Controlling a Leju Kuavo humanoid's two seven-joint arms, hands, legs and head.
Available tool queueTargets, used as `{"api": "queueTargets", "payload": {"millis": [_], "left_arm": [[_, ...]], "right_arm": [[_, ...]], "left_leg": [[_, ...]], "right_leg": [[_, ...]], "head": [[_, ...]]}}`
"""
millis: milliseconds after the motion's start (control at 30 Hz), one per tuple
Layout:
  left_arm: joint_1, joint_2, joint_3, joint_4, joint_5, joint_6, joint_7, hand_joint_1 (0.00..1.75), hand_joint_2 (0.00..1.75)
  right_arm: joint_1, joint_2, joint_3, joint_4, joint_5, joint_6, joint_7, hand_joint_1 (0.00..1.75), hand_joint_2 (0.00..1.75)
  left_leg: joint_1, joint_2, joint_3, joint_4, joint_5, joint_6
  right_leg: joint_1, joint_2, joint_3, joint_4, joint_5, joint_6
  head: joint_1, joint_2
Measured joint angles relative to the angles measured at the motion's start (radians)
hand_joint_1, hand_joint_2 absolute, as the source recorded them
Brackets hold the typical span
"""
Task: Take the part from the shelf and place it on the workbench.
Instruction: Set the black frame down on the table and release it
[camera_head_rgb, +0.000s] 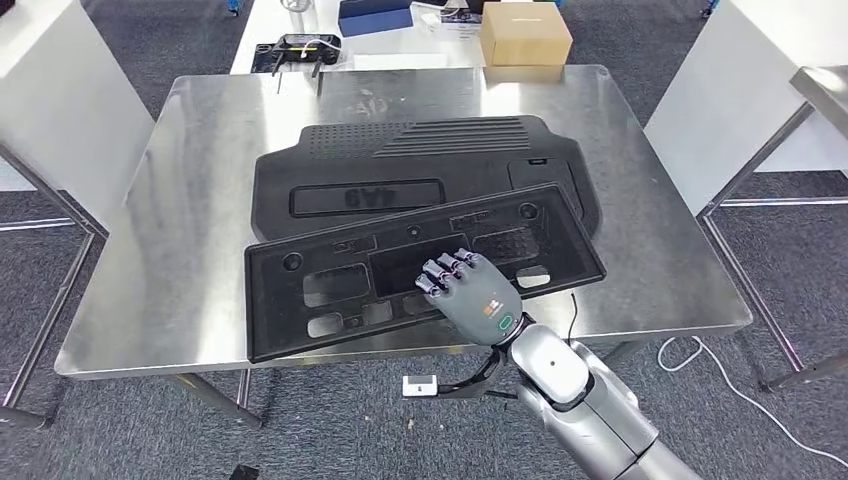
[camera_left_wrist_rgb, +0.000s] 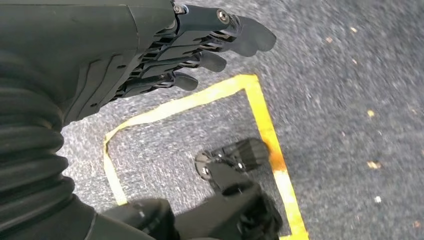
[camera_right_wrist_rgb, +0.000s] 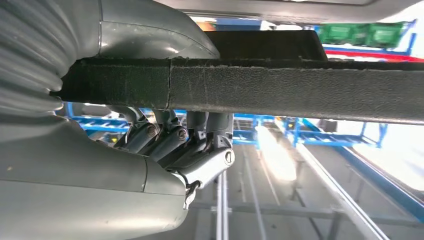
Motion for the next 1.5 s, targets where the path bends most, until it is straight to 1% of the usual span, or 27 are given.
{"api": "queueTargets", "payload": {"millis": [33,67,100,133,167,200,233,267,300,333,367,400,433,467,533,700,933,1100,1200,1433,1500], "left_arm": [[0.000,0.000,0.000,0.000,0.000,-0.001,0.000,0.00,1.75],[0.000,0.000,0.000,0.000,-0.001,-0.002,-0.001,0.00,1.75],[-0.001,-0.001,0.000,0.000,-0.001,-0.003,-0.001,0.00,1.75],[-0.002,0.000,0.000,0.000,-0.002,-0.005,-0.002,0.00,1.75],[-0.002,-0.001,0.000,0.000,-0.002,-0.006,-0.002,0.00,1.75],[-0.003,0.000,0.000,0.000,-0.003,-0.007,0.000,0.00,1.75],[-0.002,0.000,0.000,0.000,-0.005,-0.008,0.005,0.00,1.75],[-0.001,0.000,0.000,0.000,-0.006,-0.008,0.010,0.00,1.75],[-0.001,0.000,0.000,0.000,-0.009,-0.010,0.016,0.00,1.75],[0.000,0.000,0.000,0.000,-0.011,-0.013,0.019,0.00,1.75],[0.000,0.000,0.000,0.000,-0.012,-0.017,0.019,0.00,1.75],[0.000,0.001,0.000,0.000,-0.014,-0.022,0.018,0.00,1.75],[0.000,0.002,0.000,0.000,-0.014,-0.025,0.017,0.00,1.75],[0.000,0.003,0.000,0.000,-0.015,-0.027,0.016,0.00,1.75],[0.001,0.004,0.000,0.000,-0.015,-0.028,0.016,0.00,1.75],[0.001,0.005,0.000,0.000,-0.018,-0.028,0.017,0.00,1.75],[0.001,0.006,0.000,0.000,-0.018,-0.029,0.018,0.00,1.75],[0.001,0.006,0.000,0.000,-0.018,-0.029,0.018,0.00,1.75],[0.001,0.006,0.000,0.000,-0.018,-0.029,0.018,0.00,1.75],[0.001,0.010,0.000,0.000,-0.018,-0.029,0.017,0.00,1.75],[0.001,0.009,0.000,0.000,-0.018,-0.029,0.017,0.00,1.75]], "right_arm": [[0.000,0.000,-0.002,0.000,0.001,-0.004,0.004,1.75,1.75],[0.000,0.001,-0.004,0.000,0.002,-0.008,0.008,1.75,1.75],[0.001,0.001,-0.006,0.001,0.004,-0.011,0.012,1.75,1.75],[0.002,0.002,-0.007,0.002,0.005,-0.012,0.016,1.75,1.75],[0.005,0.002,-0.008,0.004,0.006,-0.013,0.019,1.75,1.75],[0.009,0.003,-0.008,0.007,0.008,-0.013,0.021,1.75,1.75],[0.012,0.005,-0.008,0.009,0.010,-0.013,0.023,1.75,1.75],[0.015,0.007,-0.008,0.010,0.013,-0.012,0.024,1.75,1.75],[0.015,0.009,-0.008,0.011,0.015,-0.012,0.026,1.75,1.75],[0.015,0.012,-0.008,0.011,0.017,-0.011,0.029,1.75,1.75],[0.014,0.015,-0.008,0.011,0.017,-0.010,0.030,1.75,1.75],[0.013,0.018,-0.008,0.011,0.018,-0.009,0.032,1.75,1.75],[0.013,0.021,-0.008,0.011,0.018,-0.007,0.033,1.75,1.75],[0.014,0.022,-0.008,0.012,0.018,-0.006,0.035,1.75,1.75],[0.015,0.023,-0.008,0.013,0.017,-0.002,0.039,1.75,1.75],[0.017,0.026,-0.014,0.015,0.015,0.002,0.046,1.75,1.75],[0.021,0.028,-0.033,0.015,0.027,0.013,0.069,1.75,1.75],[0.023,0.028,-0.034,0.015,0.028,0.015,0.071,1.75,1.75],[0.026,0.031,-0.040,0.015,0.037,0.018,0.078,1.75,1.75],[0.035,0.038,-0.049,0.015,0.043,0.022,0.086,1.75,1.75],[0.036,0.040,-0.051,0.014,0.044,0.023,0.086,1.75,1.75]], "left_leg": [[0.002,-0.009,-0.001,-0.002,0.002,0.005],[0.005,-0.017,-0.001,-0.003,0.004,0.011],[0.007,-0.024,-0.001,-0.004,0.005,0.015],[0.007,-0.031,-0.002,-0.004,0.006,0.018],[0.007,-0.038,-0.002,-0.004,0.006,0.019],[0.007,-0.046,-0.003,-0.004,0.005,0.020],[0.006,-0.052,-0.003,-0.004,0.006,0.020],[0.006,-0.057,-0.002,-0.004,0.006,0.020],[0.007,-0.062,-0.002,-0.004,0.006,0.019],[0.005,-0.065,-0.002,-0.003,0.006,0.018],[0.003,-0.067,-0.003,-0.002,0.007,0.015],[0.000,-0.069,-0.003,-0.002,0.007,0.012],[-0.002,-0.069,-0.004,-0.001,0.007,0.013],[-0.003,-0.069,-0.004,-0.001,0.008,0.016],[-0.003,-0.068,-0.002,-0.003,0.009,0.023],[-0.002,-0.065,0.003,-0.014,0.014,0.017],[0.000,-0.064,0.004,-0.016,0.015,0.008],[0.001,-0.064,0.003,-0.016,0.015,0.005],[-0.003,-0.065,0.003,-0.016,0.015,0.003],[-0.013,-0.065,0.000,-0.010,0.011,0.014],[-0.005,-0.064,0.006,-0.023,0.016,0.021]], "right_leg": [[-0.003,0.015,-0.008,0.016,-0.011,0.002],[-0.006,0.038,-0.024,0.051,-0.030,0.002],[-0.009,0.065,-0.051,0.106,-0.055,0.001],[-0.010,0.083,-0.084,0.175,-0.081,-0.002],[-0.010,0.092,-0.117,0.238,-0.101,-0.002],[-0.011,0.096,-0.139,0.277,-0.109,0.000],[-0.011,0.097,-0.144,0.280,-0.103,0.005],[-0.011,0.098,-0.129,0.242,-0.082,0.012],[-0.011,0.098,-0.097,0.174,-0.055,0.017],[-0.010,0.099,-0.064,0.103,-0.029,0.020],[-0.009,0.100,-0.036,0.048,-0.010,0.018],[-0.008,0.101,-0.019,0.013,0.002,0.014],[-0.007,0.102,-0.013,0.002,0.006,0.010],[-0.007,0.102,-0.011,0.001,0.008,0.007],[-0.005,0.103,-0.011,0.000,0.010,0.007],[-0.003,0.104,-0.011,0.001,0.012,0.002],[-0.001,0.104,-0.012,0.001,0.011,0.001],[-0.001,0.104,-0.012,0.001,0.011,0.001],[-0.005,0.104,-0.012,0.001,0.011,0.001],[-0.014,0.103,-0.011,-0.003,0.013,0.005],[-0.012,0.103,-0.016,0.003,0.008,0.009]], "head": [[0.001,0.000],[0.002,0.000],[0.004,0.000],[0.005,0.000],[0.005,0.000],[0.005,0.000],[0.005,0.000],[0.005,0.000],[0.005,0.000],[0.005,0.000],[0.004,0.000],[0.004,0.000],[0.003,0.000],[0.003,0.000],[0.003,0.000],[0.003,0.000],[0.003,0.000],[0.004,0.000],[0.004,0.000],[0.003,0.000],[0.004,0.000]]}}
